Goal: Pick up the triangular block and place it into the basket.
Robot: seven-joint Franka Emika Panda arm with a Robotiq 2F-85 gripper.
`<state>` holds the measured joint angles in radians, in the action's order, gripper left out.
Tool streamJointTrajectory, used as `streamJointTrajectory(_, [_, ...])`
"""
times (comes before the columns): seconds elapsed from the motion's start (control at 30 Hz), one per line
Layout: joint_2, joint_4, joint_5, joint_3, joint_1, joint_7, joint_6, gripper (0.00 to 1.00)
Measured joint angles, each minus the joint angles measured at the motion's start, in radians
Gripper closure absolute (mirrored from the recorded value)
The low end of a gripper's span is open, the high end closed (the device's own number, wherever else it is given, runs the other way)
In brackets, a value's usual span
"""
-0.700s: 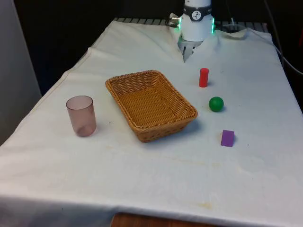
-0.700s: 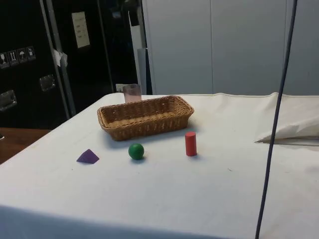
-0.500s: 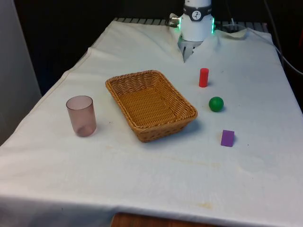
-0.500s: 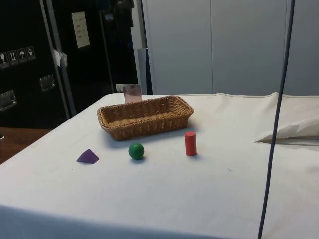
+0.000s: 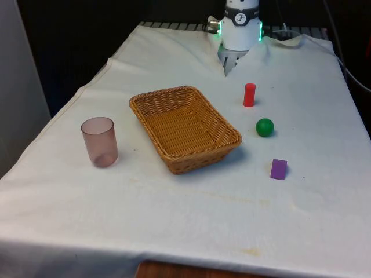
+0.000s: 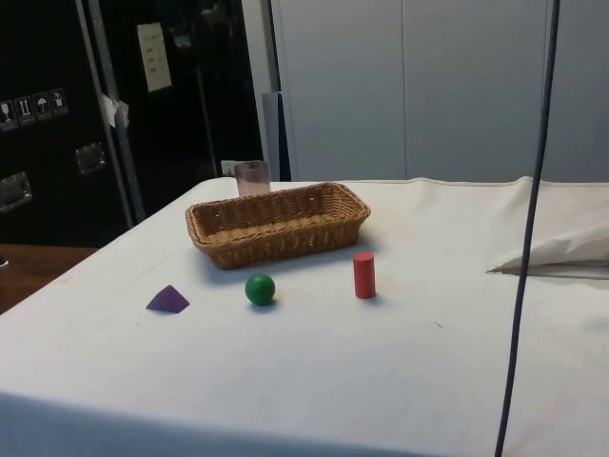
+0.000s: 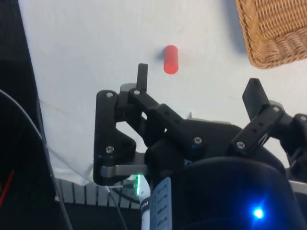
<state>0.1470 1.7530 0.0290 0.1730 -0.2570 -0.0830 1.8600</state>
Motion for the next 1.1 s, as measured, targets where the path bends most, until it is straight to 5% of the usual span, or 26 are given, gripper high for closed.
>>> streamJointTrajectory(0.83, [0.073,0.028,-0.100,-0.118,-0.011,-0.156,0.184,0.00])
streamJointTrajectory(1.1, [0.096,0.034,-0.132,-0.126,-0.012,-0.135,0.215,0.00])
